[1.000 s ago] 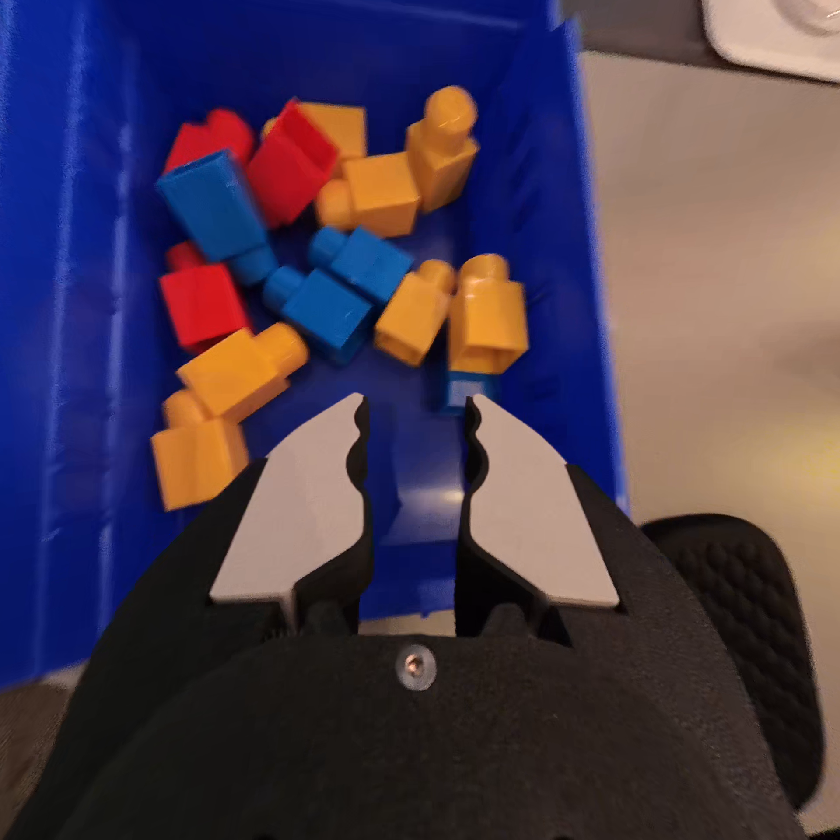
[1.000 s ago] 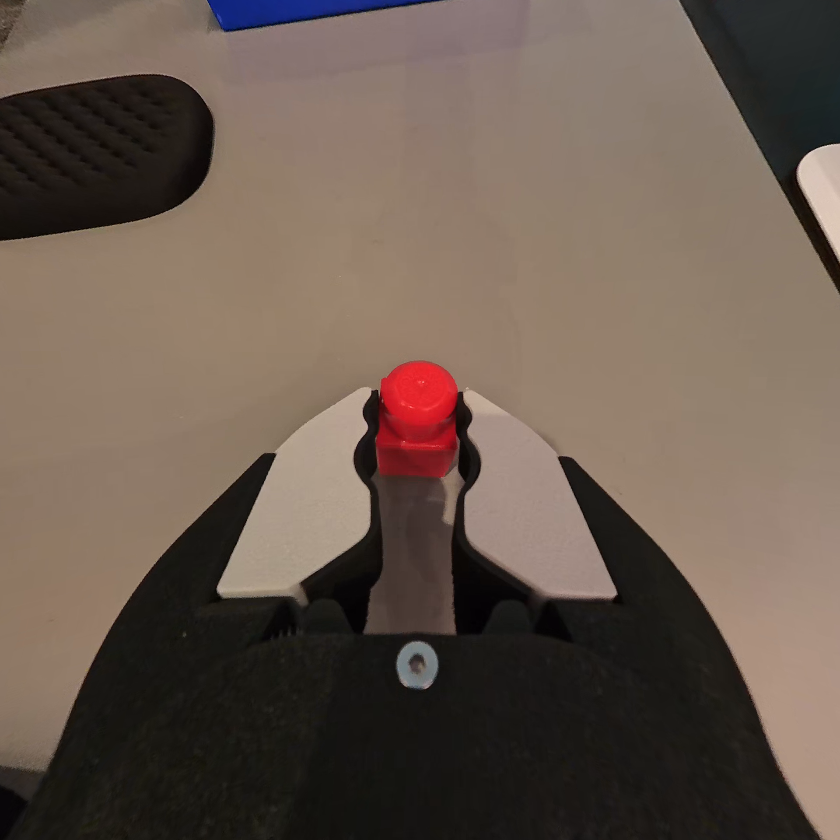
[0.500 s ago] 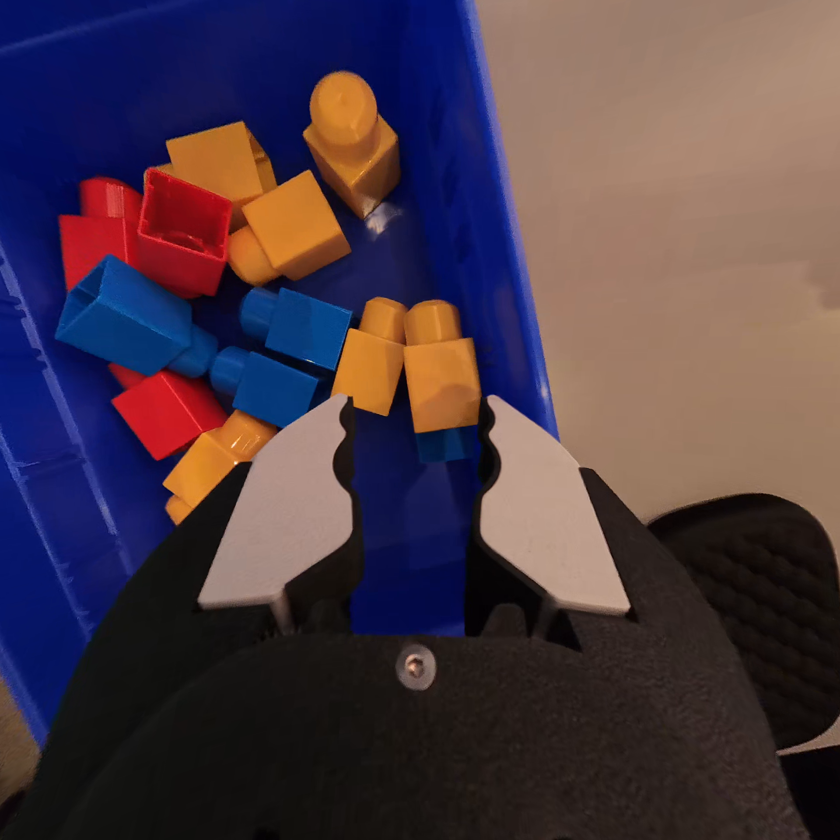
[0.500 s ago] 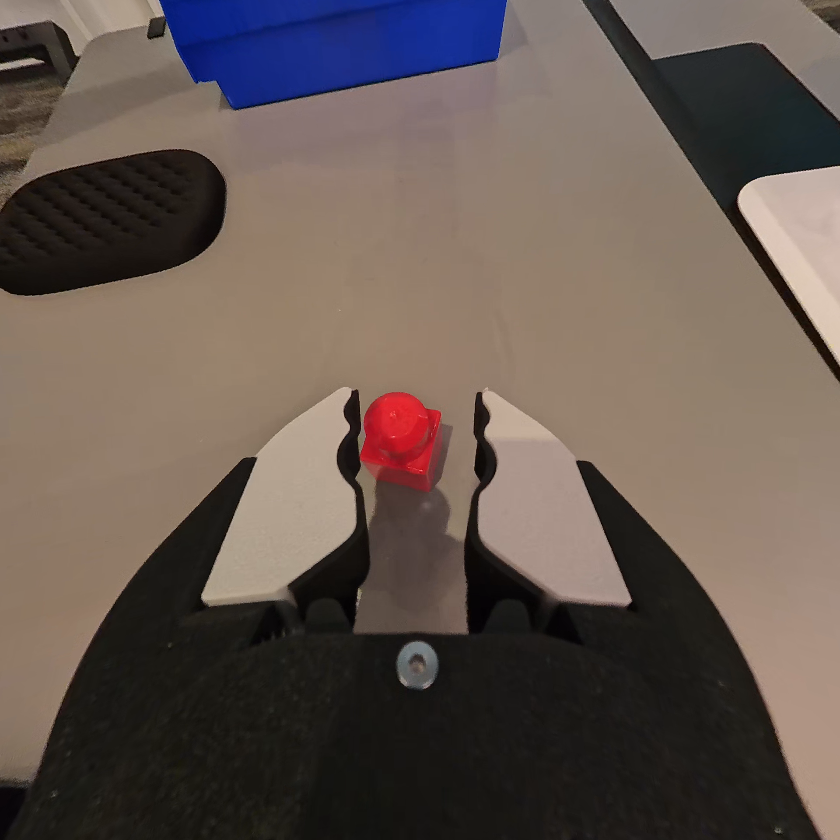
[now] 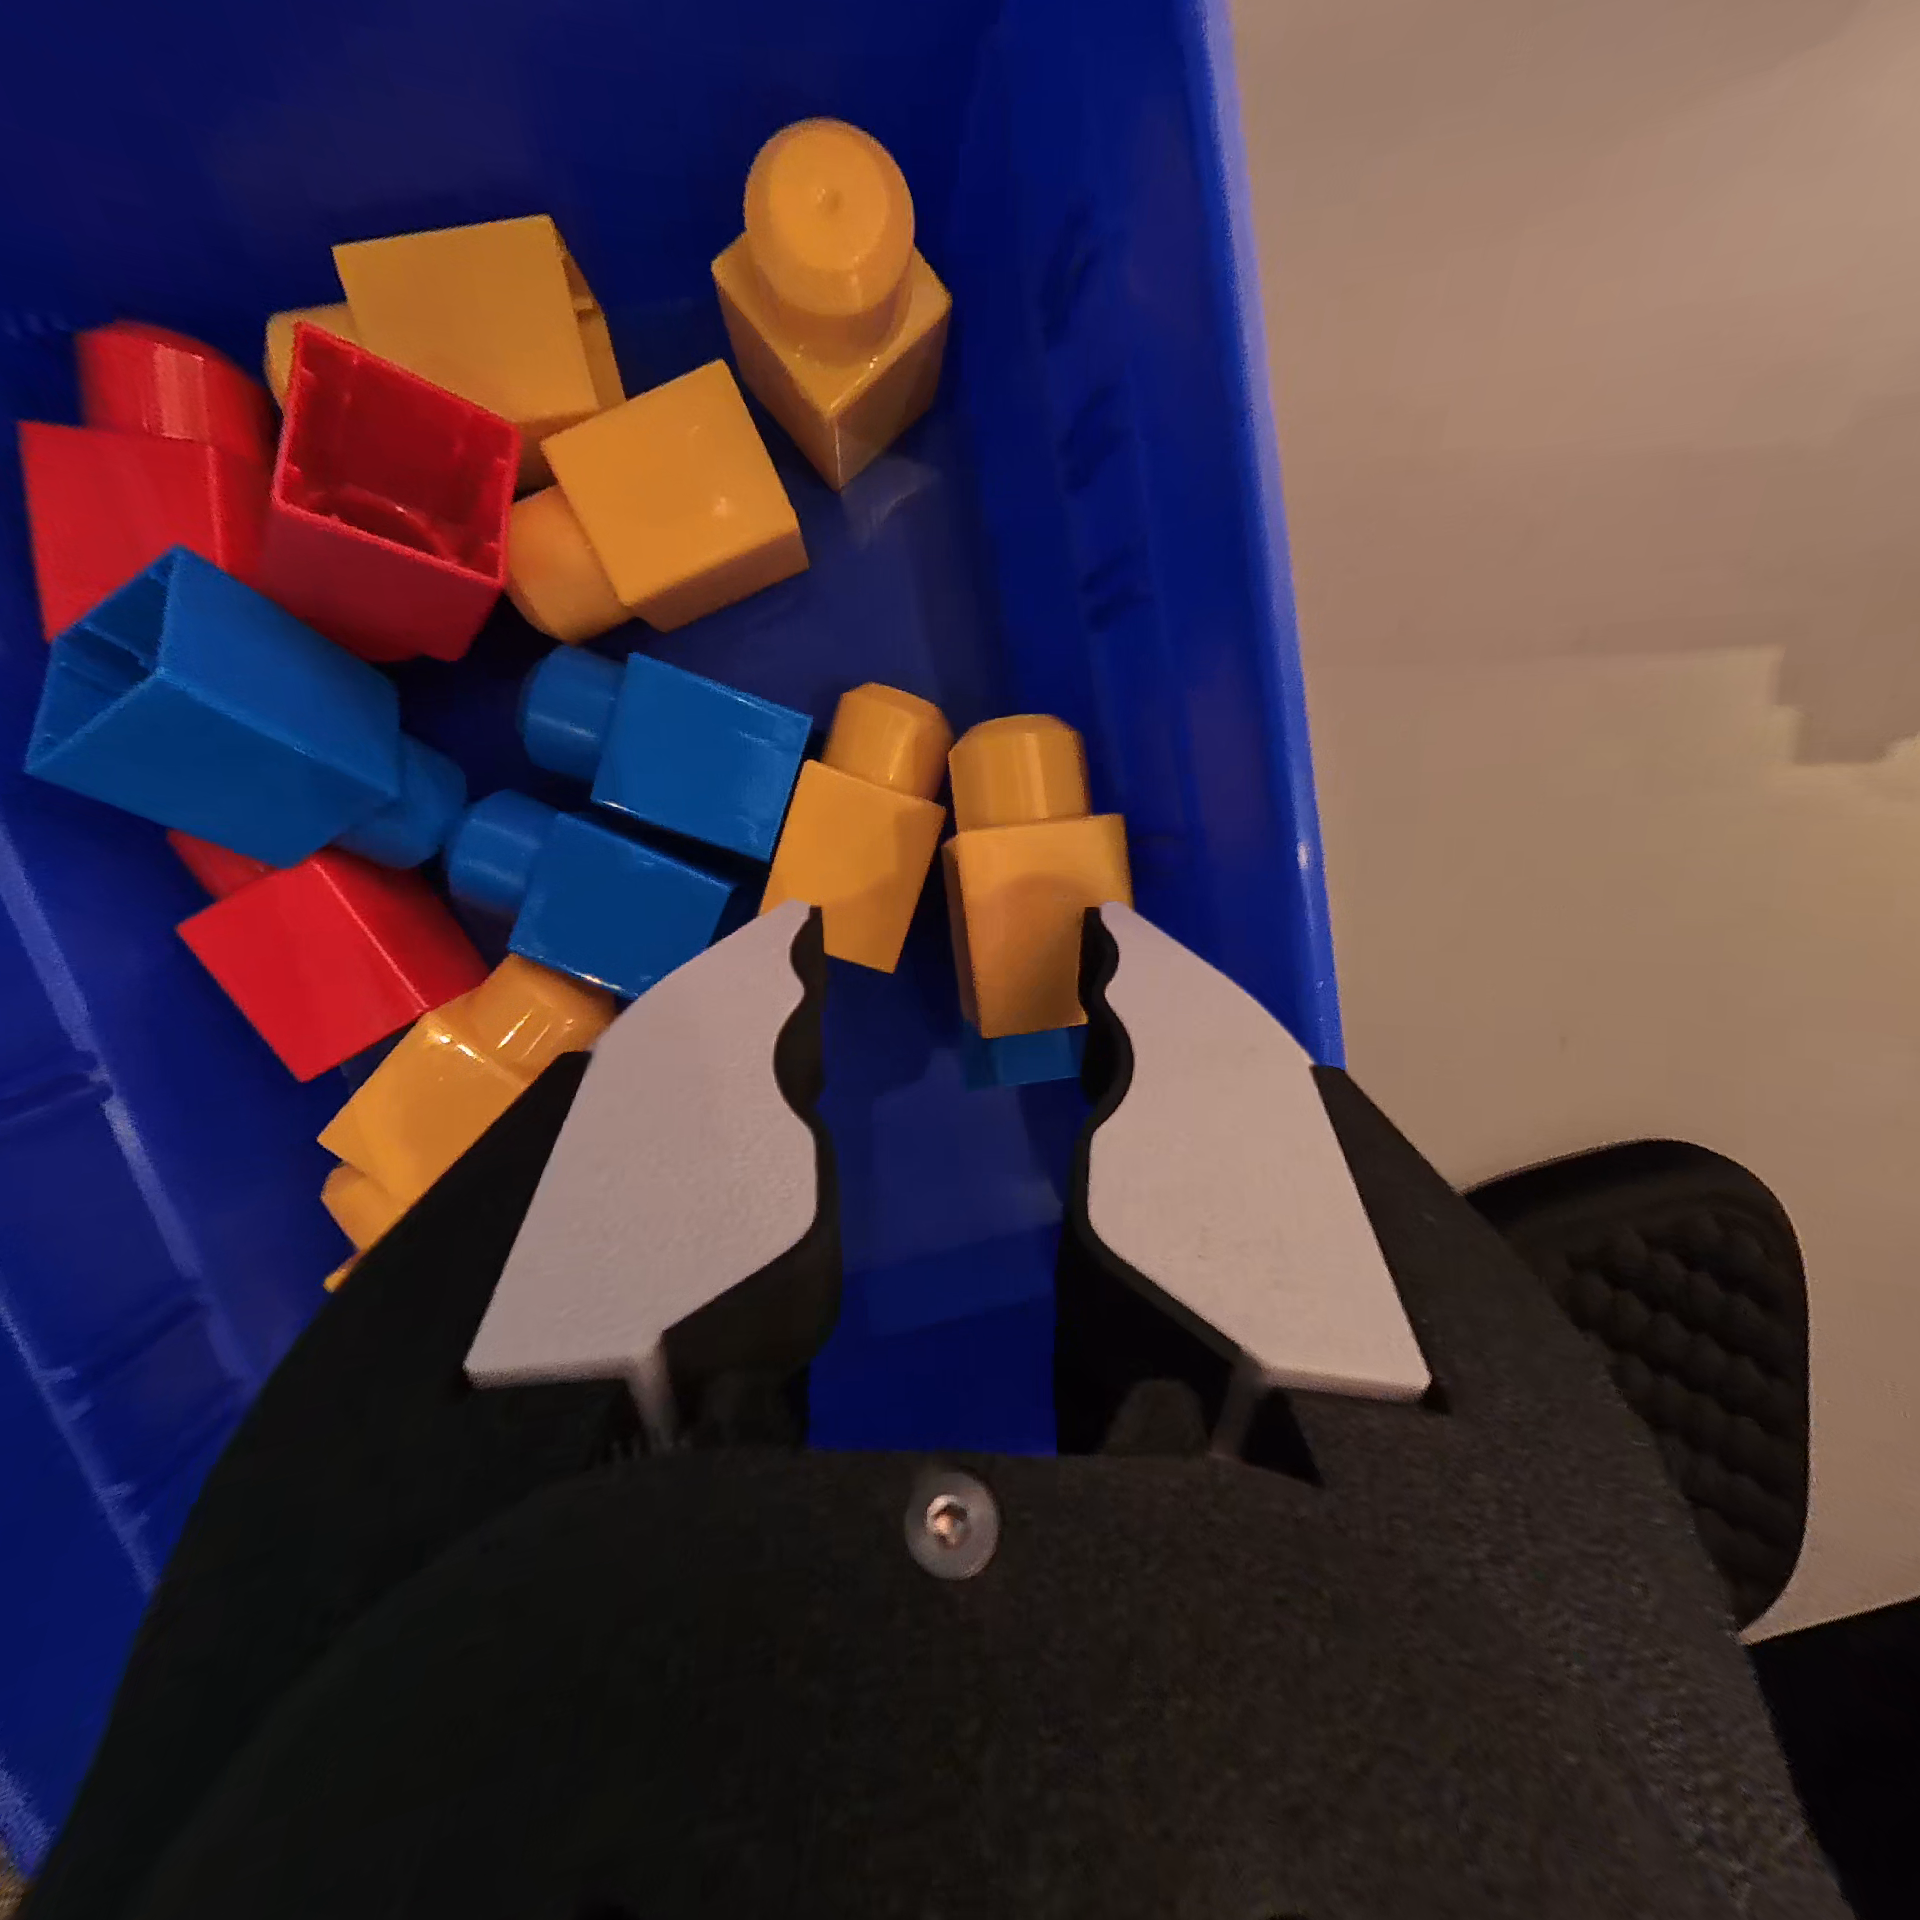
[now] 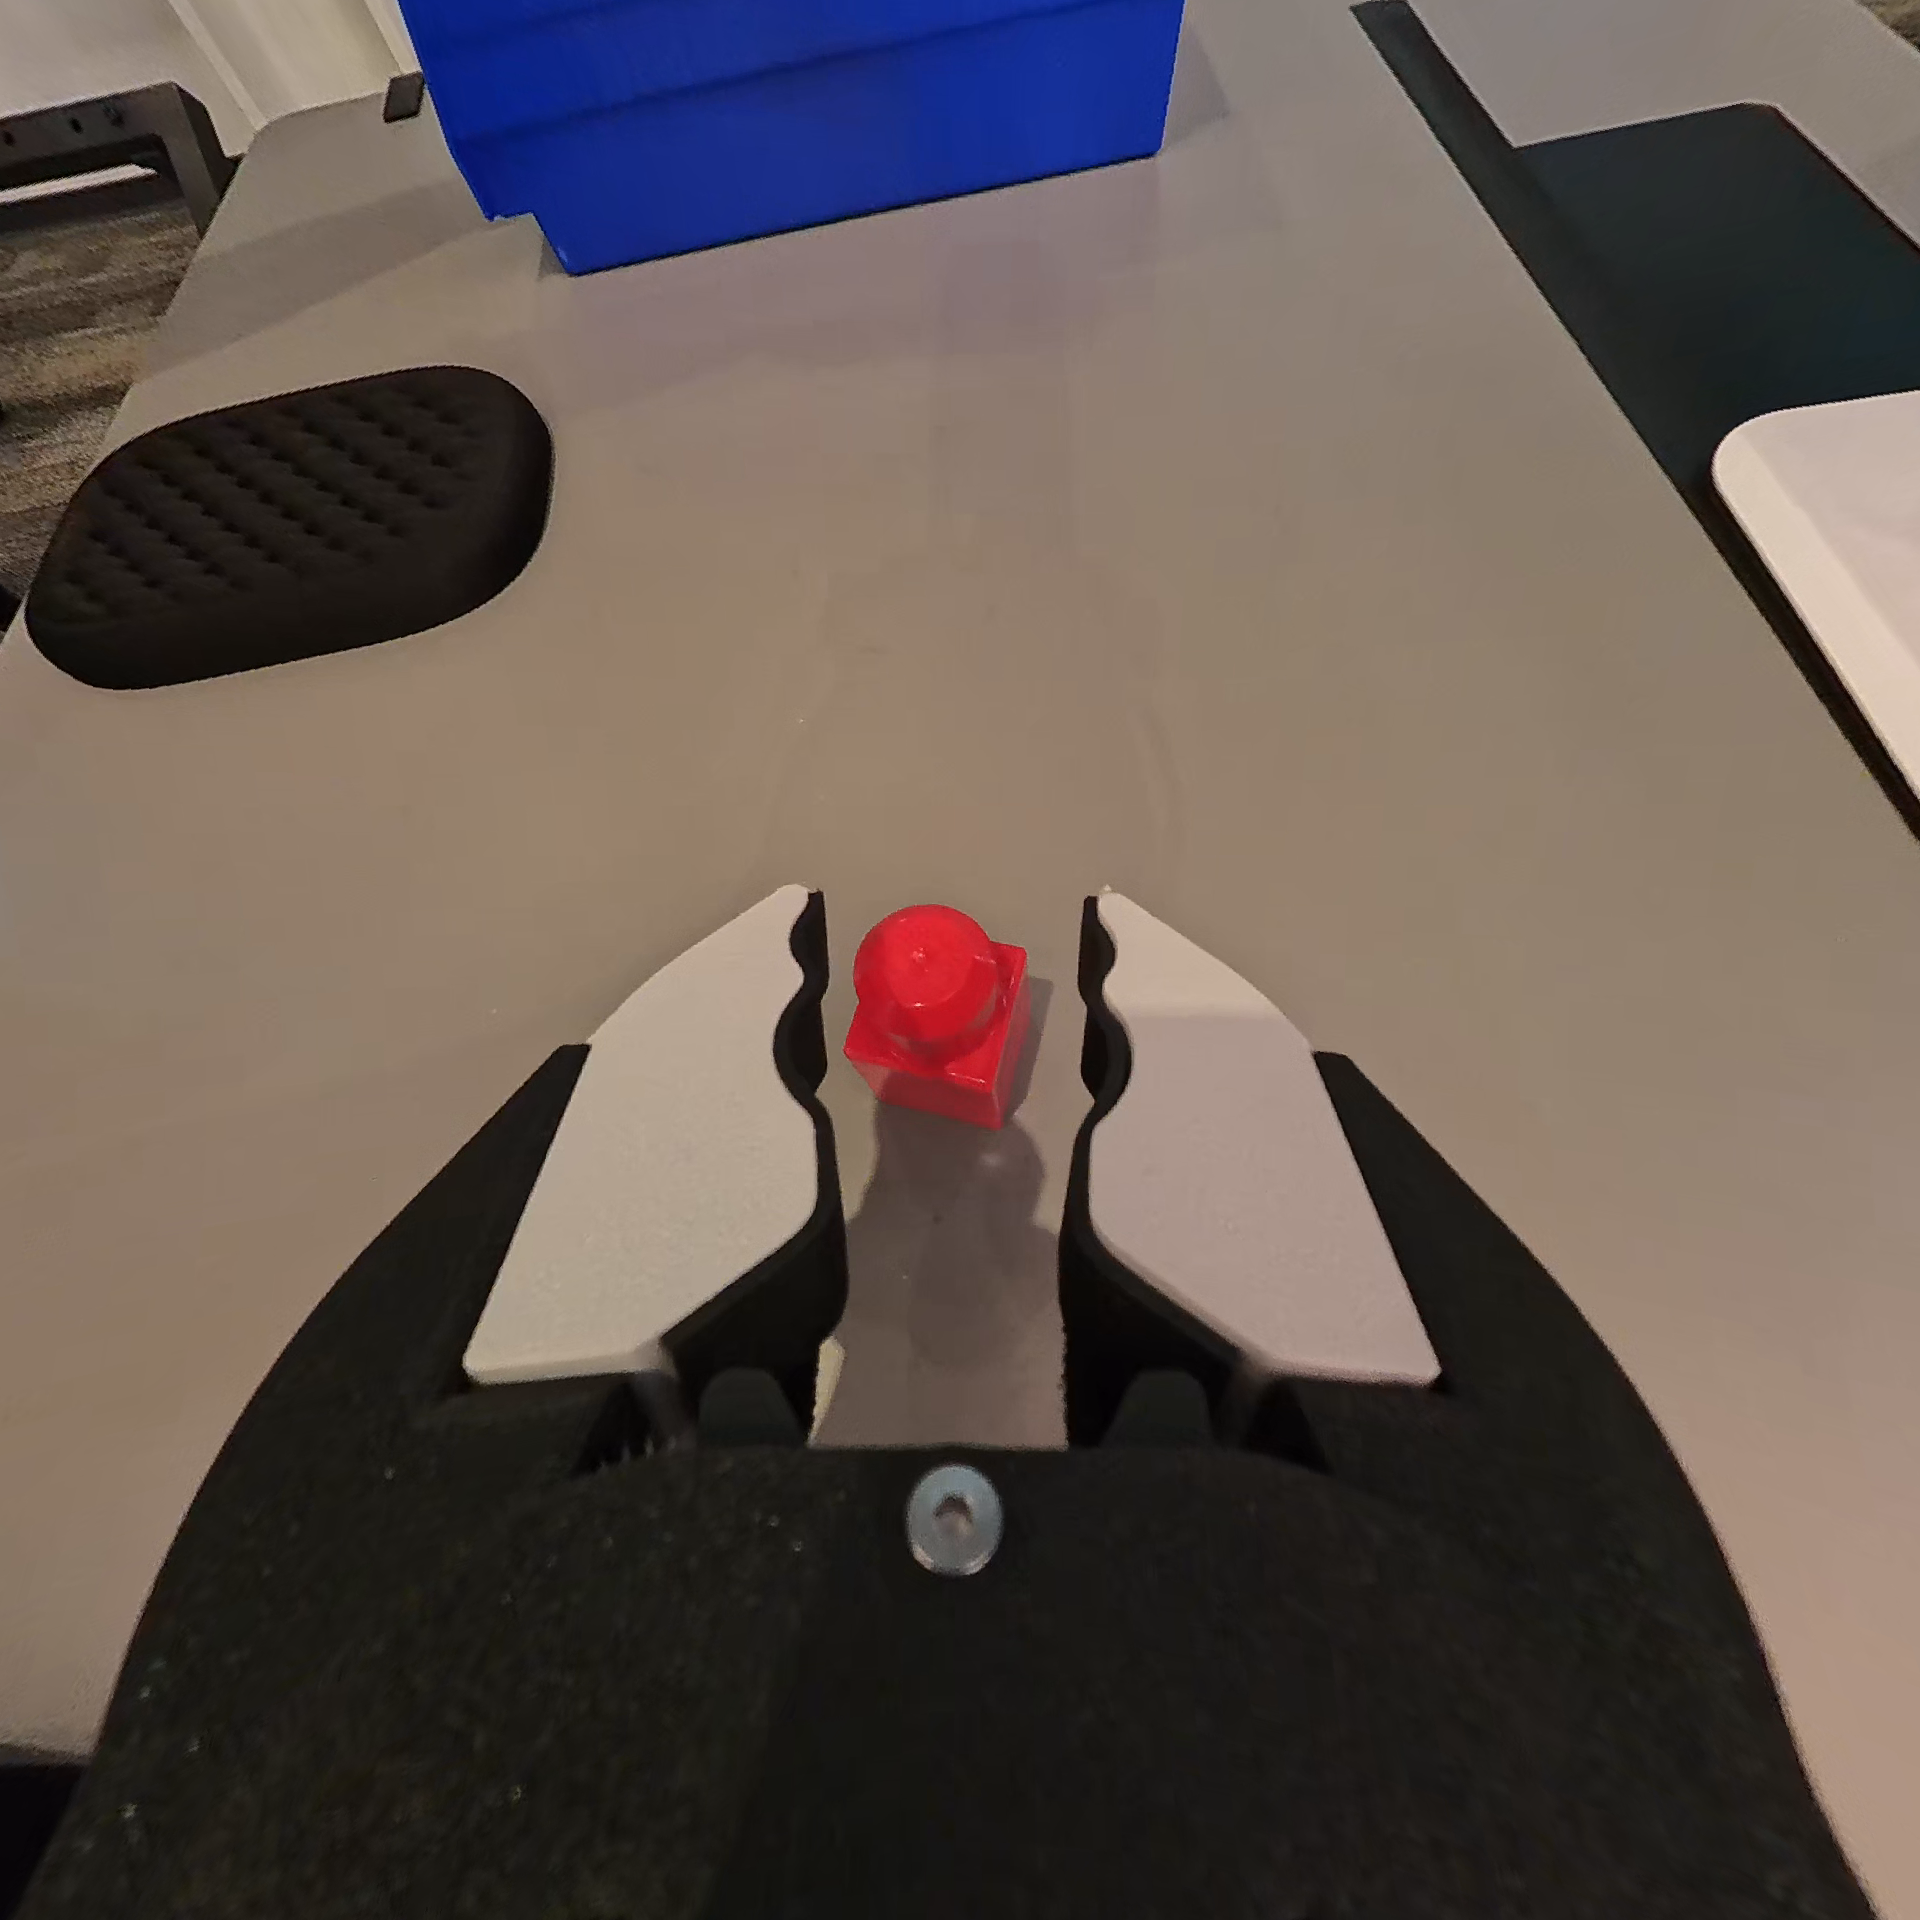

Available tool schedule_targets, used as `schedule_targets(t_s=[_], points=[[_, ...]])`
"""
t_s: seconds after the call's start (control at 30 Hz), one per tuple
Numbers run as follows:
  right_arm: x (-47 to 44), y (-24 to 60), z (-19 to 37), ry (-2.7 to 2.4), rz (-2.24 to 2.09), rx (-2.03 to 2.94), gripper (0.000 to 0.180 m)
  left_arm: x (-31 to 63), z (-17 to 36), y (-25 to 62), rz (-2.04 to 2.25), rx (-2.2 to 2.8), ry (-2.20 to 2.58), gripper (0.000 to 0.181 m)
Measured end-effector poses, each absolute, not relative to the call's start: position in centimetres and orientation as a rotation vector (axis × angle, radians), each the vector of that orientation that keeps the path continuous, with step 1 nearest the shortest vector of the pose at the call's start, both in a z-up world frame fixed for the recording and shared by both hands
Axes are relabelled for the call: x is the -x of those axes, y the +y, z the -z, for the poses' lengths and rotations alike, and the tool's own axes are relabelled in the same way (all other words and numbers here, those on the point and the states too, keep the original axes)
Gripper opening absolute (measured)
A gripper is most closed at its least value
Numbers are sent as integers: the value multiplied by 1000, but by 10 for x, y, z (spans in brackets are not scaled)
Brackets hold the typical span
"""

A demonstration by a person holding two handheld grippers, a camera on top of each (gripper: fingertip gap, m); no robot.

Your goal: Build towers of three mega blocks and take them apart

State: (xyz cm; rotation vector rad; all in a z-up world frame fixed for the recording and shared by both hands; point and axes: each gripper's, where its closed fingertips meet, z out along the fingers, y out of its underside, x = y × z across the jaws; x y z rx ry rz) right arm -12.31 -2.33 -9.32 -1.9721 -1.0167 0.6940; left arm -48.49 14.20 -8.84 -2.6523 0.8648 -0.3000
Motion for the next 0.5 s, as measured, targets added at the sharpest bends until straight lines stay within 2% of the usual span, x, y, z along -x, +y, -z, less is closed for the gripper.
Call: schedule_targets(t_s=[0.17, 0.3, 0.33, 0.5], points=[[124, -24, 95, -1019, -699, 1979, 45, 493, 88, 143, 278, 2657, 865, 46], [124, -24, 97, -1028, -696, 1988, 45, 473, 81, 128, 581, 2658, 881, 45], [124, -24, 97, -1028, -696, 1991, 45, 475, 82, 129, 571, 2661, 890, 51], [124, -24, 100, -1032, -694, 2006, 45, 481, 95, 129, 505, 2707, 981, 54]])
